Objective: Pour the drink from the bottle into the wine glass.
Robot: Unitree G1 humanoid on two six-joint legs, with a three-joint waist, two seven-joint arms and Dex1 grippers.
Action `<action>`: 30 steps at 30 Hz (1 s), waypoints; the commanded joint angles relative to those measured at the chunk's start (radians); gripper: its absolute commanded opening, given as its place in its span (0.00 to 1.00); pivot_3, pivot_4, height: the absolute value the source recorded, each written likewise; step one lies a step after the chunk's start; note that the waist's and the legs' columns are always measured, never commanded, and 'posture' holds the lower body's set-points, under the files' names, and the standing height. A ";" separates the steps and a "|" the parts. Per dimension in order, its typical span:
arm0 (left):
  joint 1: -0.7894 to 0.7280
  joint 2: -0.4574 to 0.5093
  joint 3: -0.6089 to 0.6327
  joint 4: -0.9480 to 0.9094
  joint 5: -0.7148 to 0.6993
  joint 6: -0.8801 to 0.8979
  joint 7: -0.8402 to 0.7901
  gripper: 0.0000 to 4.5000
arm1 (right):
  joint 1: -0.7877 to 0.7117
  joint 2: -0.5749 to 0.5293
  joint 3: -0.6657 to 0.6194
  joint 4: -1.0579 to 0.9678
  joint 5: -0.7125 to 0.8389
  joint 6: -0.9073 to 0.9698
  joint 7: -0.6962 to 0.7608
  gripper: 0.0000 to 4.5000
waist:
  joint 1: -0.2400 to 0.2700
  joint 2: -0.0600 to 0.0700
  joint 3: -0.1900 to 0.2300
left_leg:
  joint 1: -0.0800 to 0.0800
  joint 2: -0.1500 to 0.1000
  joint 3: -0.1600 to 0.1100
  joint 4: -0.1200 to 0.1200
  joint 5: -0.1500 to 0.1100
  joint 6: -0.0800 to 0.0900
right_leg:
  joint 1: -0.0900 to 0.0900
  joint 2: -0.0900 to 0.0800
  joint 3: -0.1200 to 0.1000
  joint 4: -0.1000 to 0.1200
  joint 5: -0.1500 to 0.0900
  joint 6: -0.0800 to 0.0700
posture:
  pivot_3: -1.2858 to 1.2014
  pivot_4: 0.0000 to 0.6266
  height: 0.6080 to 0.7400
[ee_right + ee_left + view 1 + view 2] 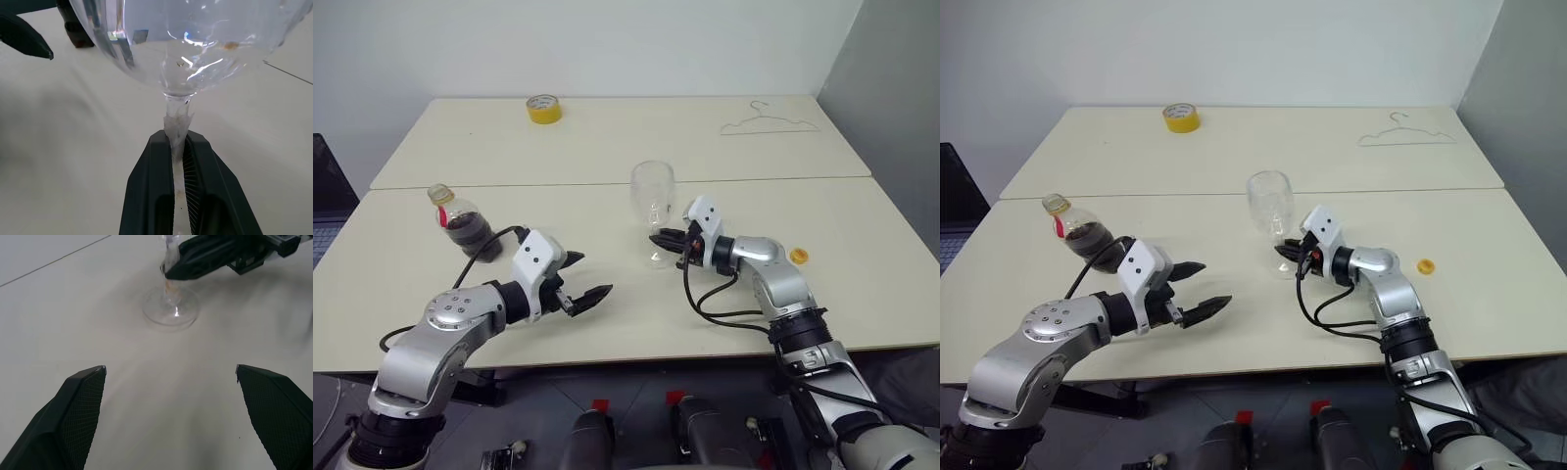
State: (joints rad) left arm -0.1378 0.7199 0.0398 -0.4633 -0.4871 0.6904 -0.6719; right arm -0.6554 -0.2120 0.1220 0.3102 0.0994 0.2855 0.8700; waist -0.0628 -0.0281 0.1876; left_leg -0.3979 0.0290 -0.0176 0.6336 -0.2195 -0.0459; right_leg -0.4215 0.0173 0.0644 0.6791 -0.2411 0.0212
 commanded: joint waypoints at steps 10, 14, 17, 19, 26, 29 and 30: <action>-0.007 0.012 0.020 -0.015 0.002 -0.005 -0.022 1.00 | 0.041 0.047 0.085 -0.122 0.001 -0.003 -0.078 0.01 | 0.004 0.000 0.000 | -0.001 0.000 0.000 -0.001 0.000 0.000 | 0.000 0.000 0.000 -0.001 0.000 0.000 | 0.52 0.24 1.00; -0.002 0.014 0.024 -0.014 0.004 -0.008 -0.023 1.00 | 0.053 0.035 0.104 -0.125 0.000 -0.005 -0.078 0.01 | 0.004 0.000 0.000 | -0.001 0.000 0.001 0.000 0.000 0.000 | 0.000 0.000 0.000 -0.001 0.000 0.000 | 0.52 0.24 1.00; 0.001 0.015 0.025 -0.015 0.005 -0.010 -0.024 1.00 | 0.059 0.032 0.109 -0.124 0.010 -0.014 -0.066 0.01 | 0.004 0.000 0.000 | -0.001 0.000 0.000 0.000 0.000 0.000 | 0.000 0.000 0.000 -0.001 0.000 0.000 | 0.52 0.24 1.00; 0.004 0.016 0.023 -0.016 0.009 -0.013 -0.024 1.00 | 0.064 0.034 0.111 -0.131 0.020 -0.008 -0.056 0.01 | 0.004 0.000 0.000 | -0.001 0.000 0.000 0.000 0.000 0.000 | 0.000 0.000 0.000 -0.001 0.000 0.000 | 0.52 0.24 1.00; -0.004 0.021 0.016 -0.021 0.012 -0.012 -0.029 1.00 | 0.073 0.035 0.114 -0.135 0.017 -0.016 -0.060 0.17 | 0.004 0.000 0.000 | -0.001 0.000 0.000 0.000 0.000 0.000 | 0.000 0.000 0.000 -0.002 0.000 0.000 | 0.52 0.24 1.00; -0.004 0.027 0.016 -0.020 0.014 -0.014 -0.034 1.00 | 0.072 0.035 0.112 -0.127 0.014 -0.030 -0.062 0.39 | 0.004 0.000 0.000 | -0.001 0.000 0.000 0.000 0.000 0.000 | 0.000 0.000 0.000 -0.001 0.000 0.000 | 0.52 0.24 1.00; -0.005 0.029 0.016 -0.020 0.014 -0.014 -0.037 1.00 | 0.072 0.035 0.112 -0.122 0.013 -0.036 -0.063 0.47 | 0.004 0.000 0.000 | -0.001 0.000 0.000 0.000 0.000 0.000 | 0.000 0.000 0.000 -0.002 0.000 0.000 | 0.52 0.24 1.00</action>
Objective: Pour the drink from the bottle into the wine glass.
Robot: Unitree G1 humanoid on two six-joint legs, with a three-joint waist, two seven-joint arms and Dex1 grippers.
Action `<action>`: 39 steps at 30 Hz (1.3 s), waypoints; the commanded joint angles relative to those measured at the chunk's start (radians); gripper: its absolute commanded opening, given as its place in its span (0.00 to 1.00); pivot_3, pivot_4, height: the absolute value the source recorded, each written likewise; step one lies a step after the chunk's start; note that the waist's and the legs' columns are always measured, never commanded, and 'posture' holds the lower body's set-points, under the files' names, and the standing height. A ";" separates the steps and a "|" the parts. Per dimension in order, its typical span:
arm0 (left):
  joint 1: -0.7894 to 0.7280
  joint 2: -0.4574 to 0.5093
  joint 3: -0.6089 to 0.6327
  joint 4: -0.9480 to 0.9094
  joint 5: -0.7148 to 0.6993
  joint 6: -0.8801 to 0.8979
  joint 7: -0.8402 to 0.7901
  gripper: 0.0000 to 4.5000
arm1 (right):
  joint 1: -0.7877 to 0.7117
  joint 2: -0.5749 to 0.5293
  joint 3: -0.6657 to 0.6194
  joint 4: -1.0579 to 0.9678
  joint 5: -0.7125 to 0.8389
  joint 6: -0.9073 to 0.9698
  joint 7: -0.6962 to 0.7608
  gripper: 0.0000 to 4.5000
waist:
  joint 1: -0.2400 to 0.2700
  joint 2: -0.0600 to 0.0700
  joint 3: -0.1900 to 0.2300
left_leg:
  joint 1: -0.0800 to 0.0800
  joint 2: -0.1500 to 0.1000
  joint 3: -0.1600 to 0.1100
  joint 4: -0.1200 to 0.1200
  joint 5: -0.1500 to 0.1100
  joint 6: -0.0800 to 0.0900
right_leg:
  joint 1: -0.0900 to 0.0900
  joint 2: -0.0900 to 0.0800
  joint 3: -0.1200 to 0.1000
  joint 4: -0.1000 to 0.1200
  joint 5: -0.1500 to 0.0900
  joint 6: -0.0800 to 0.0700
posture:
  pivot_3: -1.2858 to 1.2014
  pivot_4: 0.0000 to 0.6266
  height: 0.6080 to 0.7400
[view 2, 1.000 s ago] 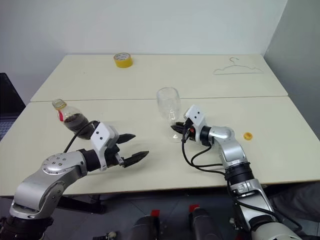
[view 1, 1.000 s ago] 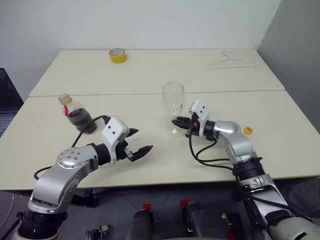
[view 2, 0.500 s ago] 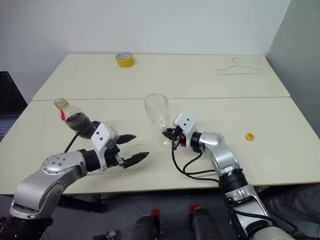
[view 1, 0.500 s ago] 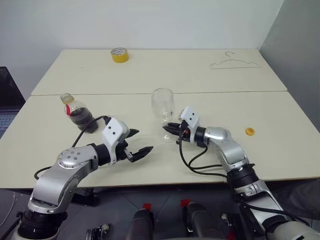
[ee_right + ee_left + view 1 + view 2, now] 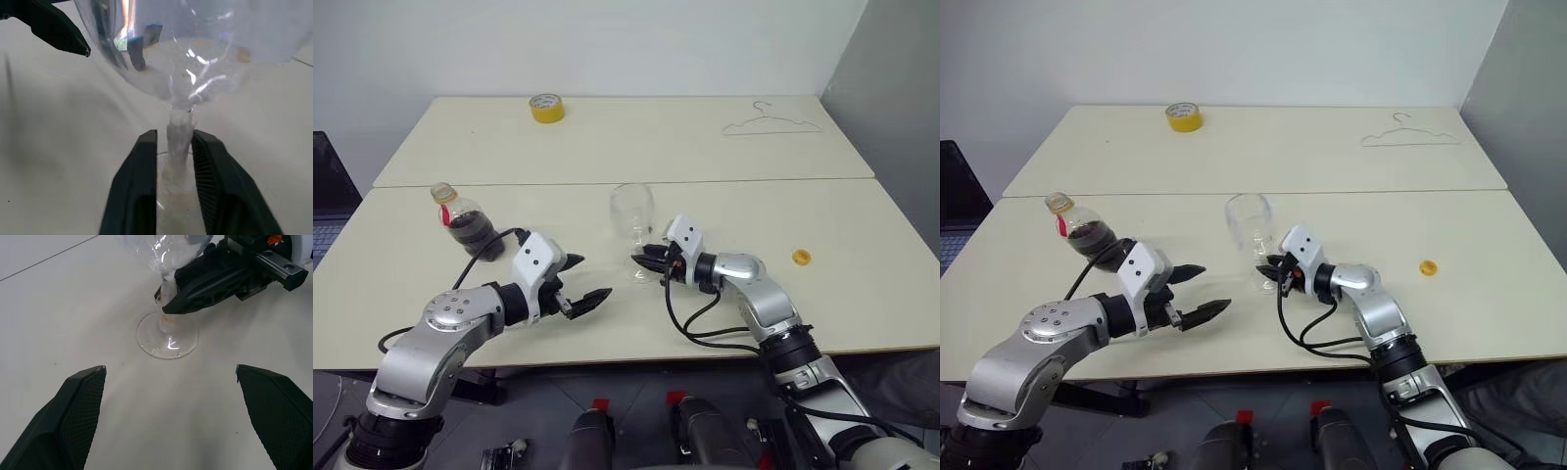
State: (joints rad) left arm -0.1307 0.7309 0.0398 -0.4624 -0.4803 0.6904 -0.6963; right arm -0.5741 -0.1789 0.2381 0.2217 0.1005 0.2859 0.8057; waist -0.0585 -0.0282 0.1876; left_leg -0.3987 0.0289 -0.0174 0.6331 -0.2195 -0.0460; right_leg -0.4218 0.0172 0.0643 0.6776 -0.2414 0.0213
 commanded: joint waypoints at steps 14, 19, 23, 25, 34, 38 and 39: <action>-0.014 0.049 0.061 0.007 -0.001 -0.023 -0.045 1.00 | 0.000 -0.094 -0.014 -0.097 0.030 -0.009 0.068 0.99 | 0.000 0.000 0.000 | 0.000 0.000 0.000 0.000 0.000 0.000 | 0.000 0.000 0.000 -0.001 0.000 0.000 | 0.52 0.24 1.00; 0.003 0.060 0.180 -0.005 -0.084 0.007 -0.077 1.00 | -0.015 -0.251 -0.058 -0.130 0.025 -0.004 0.141 0.99 | 0.001 0.000 0.000 | 0.000 0.000 0.000 0.000 0.000 0.000 | 0.000 0.000 0.000 -0.001 0.000 0.000 | 0.52 0.24 1.00; 0.085 0.080 0.331 -0.057 -0.199 0.062 -0.113 1.00 | -0.021 -0.402 -0.093 -0.184 0.068 0.021 0.249 0.99 | 0.000 0.000 0.000 | -0.001 0.000 0.001 -0.001 0.000 0.000 | 0.000 -0.001 0.000 -0.003 -0.001 -0.001 | 0.52 0.24 1.00; 0.166 0.093 0.439 -0.078 -0.242 0.082 -0.134 1.00 | -0.030 -0.503 -0.125 -0.211 0.090 0.054 0.309 0.99 | -0.003 0.000 0.000 | 0.000 0.000 0.002 -0.003 0.000 0.000 | -0.001 -0.001 0.001 -0.004 -0.001 0.000 | 0.52 0.24 1.00; 0.300 0.061 0.730 -0.013 -0.348 0.103 -0.081 1.00 | -0.275 -0.643 -0.333 -0.197 0.324 0.275 0.363 0.99 | -0.003 -0.002 0.004 | 0.001 0.001 0.002 -0.003 0.000 0.000 | -0.002 -0.001 0.001 -0.003 -0.005 -0.007 | 0.52 0.24 1.00; 0.275 0.032 0.777 0.031 -0.401 0.152 0.021 1.00 | -0.386 -0.594 -0.280 -0.190 0.366 0.361 0.373 0.99 | -0.006 -0.005 0.004 | 0.002 0.001 0.001 -0.003 0.000 0.000 | -0.001 -0.001 0.000 -0.003 -0.005 -0.007 | 0.52 0.24 1.00; 0.292 0.029 0.772 0.020 -0.390 0.150 0.031 1.00 | -0.412 -0.576 -0.267 -0.197 0.377 0.383 0.369 0.99 | -0.007 -0.006 0.004 | 0.002 0.002 0.002 -0.003 0.000 0.000 | -0.001 -0.001 0.001 -0.003 -0.005 -0.007 | 0.52 0.24 1.00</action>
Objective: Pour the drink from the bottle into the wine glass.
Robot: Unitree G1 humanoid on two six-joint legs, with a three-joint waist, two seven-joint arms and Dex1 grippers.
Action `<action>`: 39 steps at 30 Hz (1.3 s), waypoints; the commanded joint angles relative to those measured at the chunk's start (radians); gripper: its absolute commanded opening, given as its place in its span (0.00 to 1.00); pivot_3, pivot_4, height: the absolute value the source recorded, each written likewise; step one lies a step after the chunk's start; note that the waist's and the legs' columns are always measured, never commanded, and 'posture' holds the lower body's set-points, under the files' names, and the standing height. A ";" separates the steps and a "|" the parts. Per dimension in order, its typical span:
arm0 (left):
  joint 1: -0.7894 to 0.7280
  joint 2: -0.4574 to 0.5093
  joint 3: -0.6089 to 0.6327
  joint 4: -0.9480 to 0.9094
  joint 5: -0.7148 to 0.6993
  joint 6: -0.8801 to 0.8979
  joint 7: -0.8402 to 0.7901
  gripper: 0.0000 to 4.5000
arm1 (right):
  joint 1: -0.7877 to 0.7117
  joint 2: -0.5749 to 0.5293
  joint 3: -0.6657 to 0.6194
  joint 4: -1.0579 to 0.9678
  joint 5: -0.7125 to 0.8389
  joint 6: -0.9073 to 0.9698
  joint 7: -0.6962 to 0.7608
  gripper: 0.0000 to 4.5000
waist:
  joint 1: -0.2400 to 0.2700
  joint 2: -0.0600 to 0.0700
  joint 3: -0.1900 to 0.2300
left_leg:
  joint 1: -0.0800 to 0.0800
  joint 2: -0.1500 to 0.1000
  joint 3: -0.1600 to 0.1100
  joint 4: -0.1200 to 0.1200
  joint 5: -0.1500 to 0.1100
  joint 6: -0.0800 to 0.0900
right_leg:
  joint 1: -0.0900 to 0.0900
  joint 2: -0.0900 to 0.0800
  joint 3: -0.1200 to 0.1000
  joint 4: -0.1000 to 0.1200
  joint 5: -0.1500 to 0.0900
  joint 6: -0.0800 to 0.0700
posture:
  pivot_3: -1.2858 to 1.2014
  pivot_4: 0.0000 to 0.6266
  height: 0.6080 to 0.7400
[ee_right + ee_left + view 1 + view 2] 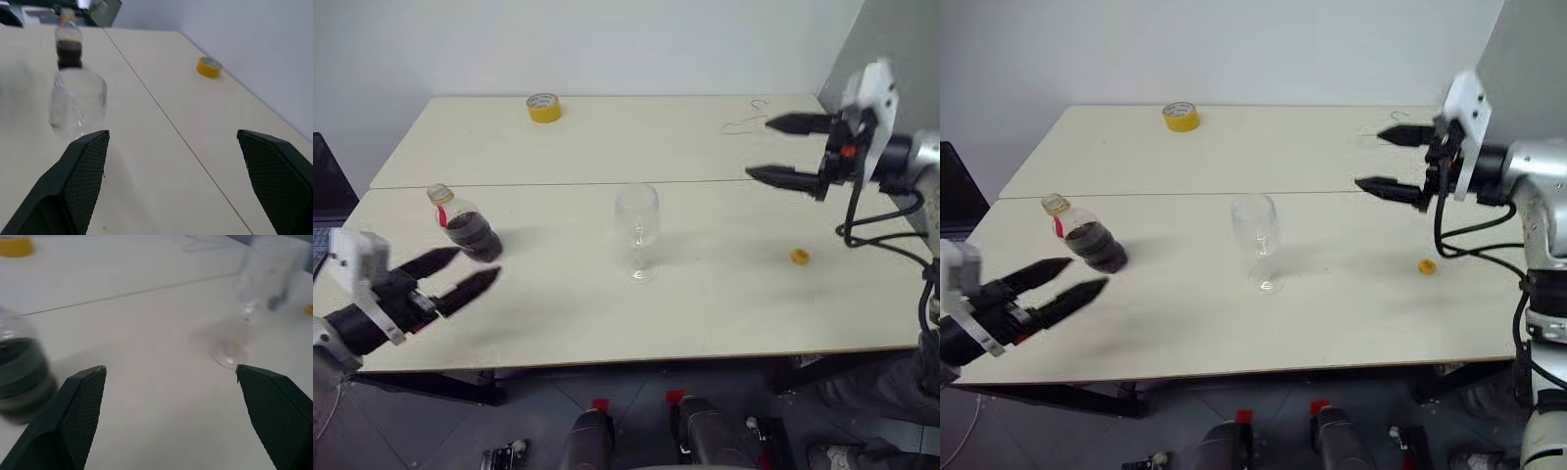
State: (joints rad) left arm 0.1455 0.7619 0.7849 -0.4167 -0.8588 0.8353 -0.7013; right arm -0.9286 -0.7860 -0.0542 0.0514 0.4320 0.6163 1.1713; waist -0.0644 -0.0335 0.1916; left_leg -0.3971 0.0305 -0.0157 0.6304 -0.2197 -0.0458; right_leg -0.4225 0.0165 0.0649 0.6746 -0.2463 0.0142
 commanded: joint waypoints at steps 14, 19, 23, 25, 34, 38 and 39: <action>-0.012 -0.078 -0.122 0.048 0.322 -0.207 0.276 1.00 | -0.182 0.180 0.050 -0.157 0.260 0.224 -0.008 0.99 | 0.015 -0.001 0.000 | -0.003 -0.001 -0.001 0.000 0.000 0.000 | -0.001 -0.001 0.000 -0.001 0.000 0.000 | 0.52 0.24 1.00; -0.117 -0.054 -0.210 0.153 0.380 -0.251 0.259 1.00 | -0.189 0.174 0.073 -0.184 0.261 0.243 -0.028 0.99 | 0.014 -0.001 0.000 | -0.003 -0.001 0.000 -0.001 0.000 0.000 | -0.001 -0.001 -0.001 0.000 0.000 0.000 | 0.52 0.24 1.00; -0.219 -0.029 -0.290 0.262 0.464 -0.293 0.277 1.00 | -0.183 0.165 0.084 -0.195 0.256 0.238 -0.024 0.99 | 0.013 -0.002 0.000 | -0.003 -0.001 0.000 -0.001 0.000 0.000 | -0.002 -0.001 -0.002 -0.001 0.003 0.005 | 0.52 0.24 1.00; -0.249 -0.032 -0.308 0.286 0.477 -0.299 0.280 1.00 | -0.182 0.163 0.088 -0.201 0.256 0.239 -0.027 0.99 | 0.013 -0.002 0.000 | -0.004 -0.001 0.000 -0.002 0.000 0.000 | -0.002 -0.001 -0.002 -0.001 0.003 0.005 | 0.52 0.24 1.00; -0.353 -0.082 -0.368 0.409 0.523 -0.355 0.295 1.00 | -0.174 0.145 0.104 -0.250 0.273 0.272 -0.029 0.99 | 0.011 -0.002 0.001 | -0.004 0.000 -0.001 -0.001 0.000 0.000 | -0.002 -0.001 -0.002 -0.001 0.004 0.006 | 0.52 0.24 1.00; -0.375 -0.102 -0.376 0.445 0.532 -0.385 0.299 1.00 | -0.178 0.146 0.112 -0.267 0.272 0.287 -0.037 0.99 | 0.010 -0.002 0.001 | -0.004 -0.001 -0.001 -0.001 0.000 0.000 | -0.002 -0.001 -0.002 -0.001 0.004 0.006 | 0.52 0.24 1.00; -0.379 -0.108 -0.380 0.455 0.536 -0.395 0.302 1.00 | -0.181 0.148 0.114 -0.274 0.274 0.294 -0.043 0.99 | 0.010 -0.002 0.001 | -0.004 -0.001 0.000 -0.001 0.000 0.000 | -0.002 -0.001 -0.002 -0.001 0.004 0.006 | 0.52 0.24 1.00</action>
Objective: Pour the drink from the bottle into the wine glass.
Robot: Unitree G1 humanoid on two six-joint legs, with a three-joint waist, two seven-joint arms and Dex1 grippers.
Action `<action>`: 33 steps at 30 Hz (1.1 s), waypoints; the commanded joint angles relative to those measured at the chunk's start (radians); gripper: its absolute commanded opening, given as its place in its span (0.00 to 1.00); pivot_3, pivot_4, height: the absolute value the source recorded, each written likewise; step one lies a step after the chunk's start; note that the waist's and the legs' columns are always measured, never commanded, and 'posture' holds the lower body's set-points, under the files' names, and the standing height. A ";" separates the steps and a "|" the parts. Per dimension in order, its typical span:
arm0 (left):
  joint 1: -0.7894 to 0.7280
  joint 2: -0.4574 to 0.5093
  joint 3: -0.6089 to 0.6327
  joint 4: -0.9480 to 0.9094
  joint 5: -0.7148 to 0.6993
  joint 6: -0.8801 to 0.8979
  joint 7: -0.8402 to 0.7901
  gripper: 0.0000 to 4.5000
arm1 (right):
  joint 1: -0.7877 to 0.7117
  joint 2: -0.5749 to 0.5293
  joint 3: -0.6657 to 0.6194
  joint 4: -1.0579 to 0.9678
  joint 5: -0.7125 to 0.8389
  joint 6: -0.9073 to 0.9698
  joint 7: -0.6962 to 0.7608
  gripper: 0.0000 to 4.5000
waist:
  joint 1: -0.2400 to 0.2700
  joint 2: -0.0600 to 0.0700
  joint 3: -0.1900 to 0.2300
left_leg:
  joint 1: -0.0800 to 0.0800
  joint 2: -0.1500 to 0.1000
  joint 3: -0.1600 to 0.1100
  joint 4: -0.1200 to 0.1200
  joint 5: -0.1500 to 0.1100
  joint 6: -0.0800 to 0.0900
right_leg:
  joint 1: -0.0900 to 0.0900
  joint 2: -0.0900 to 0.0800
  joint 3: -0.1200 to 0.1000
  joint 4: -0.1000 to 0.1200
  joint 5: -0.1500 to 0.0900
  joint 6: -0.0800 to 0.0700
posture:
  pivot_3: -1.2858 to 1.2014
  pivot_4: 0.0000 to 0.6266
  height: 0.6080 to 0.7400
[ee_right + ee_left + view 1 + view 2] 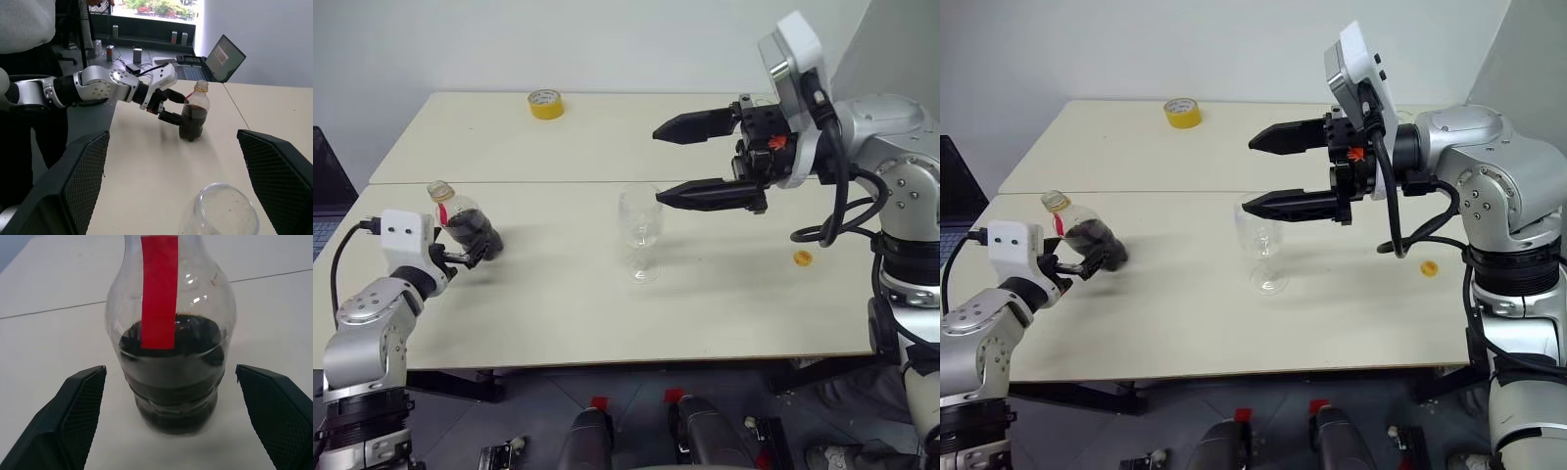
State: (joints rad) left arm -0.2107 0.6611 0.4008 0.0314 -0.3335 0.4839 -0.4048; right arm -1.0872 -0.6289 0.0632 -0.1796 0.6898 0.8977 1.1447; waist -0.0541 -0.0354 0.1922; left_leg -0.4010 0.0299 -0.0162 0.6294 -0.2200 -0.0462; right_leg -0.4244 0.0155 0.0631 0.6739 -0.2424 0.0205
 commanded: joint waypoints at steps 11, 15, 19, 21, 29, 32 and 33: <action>-0.111 -0.074 -0.038 0.160 0.051 -0.178 0.008 1.00 | -0.016 -0.024 0.008 -0.063 0.012 0.025 -0.006 0.99 | 0.004 0.000 0.000 | 0.000 0.000 0.000 0.000 0.000 0.000 | 0.000 0.000 0.000 0.000 0.000 0.000 | 0.52 0.24 1.00; -0.148 -0.088 -0.052 0.224 0.061 -0.215 0.005 1.00 | -0.009 -0.031 0.014 -0.059 0.004 0.012 0.001 0.99 | 0.004 0.000 0.000 | 0.000 0.000 0.000 0.000 0.000 0.000 | 0.000 0.000 0.000 0.000 0.000 0.000 | 0.52 0.24 1.00; -0.178 -0.090 -0.056 0.274 0.070 -0.240 0.000 1.00 | -0.003 -0.036 0.018 -0.060 0.001 0.003 0.003 0.99 | 0.005 0.000 0.000 | 0.000 0.000 -0.001 0.000 0.000 0.000 | 0.000 0.000 -0.001 0.000 0.000 0.001 | 0.52 0.24 1.00; -0.192 -0.087 -0.059 0.308 0.077 -0.258 -0.003 1.00 | -0.001 -0.039 0.020 -0.061 -0.001 0.000 0.001 0.99 | 0.005 0.000 0.000 | 0.000 0.000 0.000 0.000 0.000 0.000 | 0.000 0.000 0.000 0.000 0.000 0.001 | 0.52 0.24 1.00; -0.250 -0.099 -0.054 0.424 0.065 -0.357 -0.029 1.00 | -0.005 -0.044 0.032 -0.057 -0.010 -0.008 -0.001 0.99 | 0.005 0.000 0.000 | 0.000 0.000 -0.001 0.000 0.000 0.000 | 0.000 0.000 -0.001 0.000 0.000 0.001 | 0.52 0.24 1.00; -0.271 -0.105 -0.053 0.473 0.061 -0.404 -0.048 1.00 | -0.006 -0.047 0.036 -0.055 -0.016 -0.012 0.000 0.99 | 0.006 0.000 0.000 | 0.000 0.000 0.000 0.000 0.000 0.000 | 0.000 0.000 -0.001 0.000 0.000 0.001 | 0.52 0.24 1.00; -0.275 -0.106 -0.057 0.485 0.063 -0.417 -0.056 1.00 | -0.005 -0.048 0.036 -0.056 -0.017 -0.012 0.000 0.99 | 0.006 0.000 0.000 | 0.000 -0.001 0.000 0.000 0.000 0.000 | 0.000 0.000 -0.001 0.000 0.000 0.001 | 0.52 0.24 1.00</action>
State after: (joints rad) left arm -0.4667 0.5495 0.3384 0.5147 -0.2654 0.1098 -0.4454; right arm -1.0793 -0.6600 0.1047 -0.2145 0.6798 0.9034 1.1408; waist -0.0485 -0.0356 0.1921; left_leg -0.4015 0.0294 -0.0167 0.6296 -0.2200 -0.0462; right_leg -0.4242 0.0155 0.0623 0.6739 -0.2420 0.0211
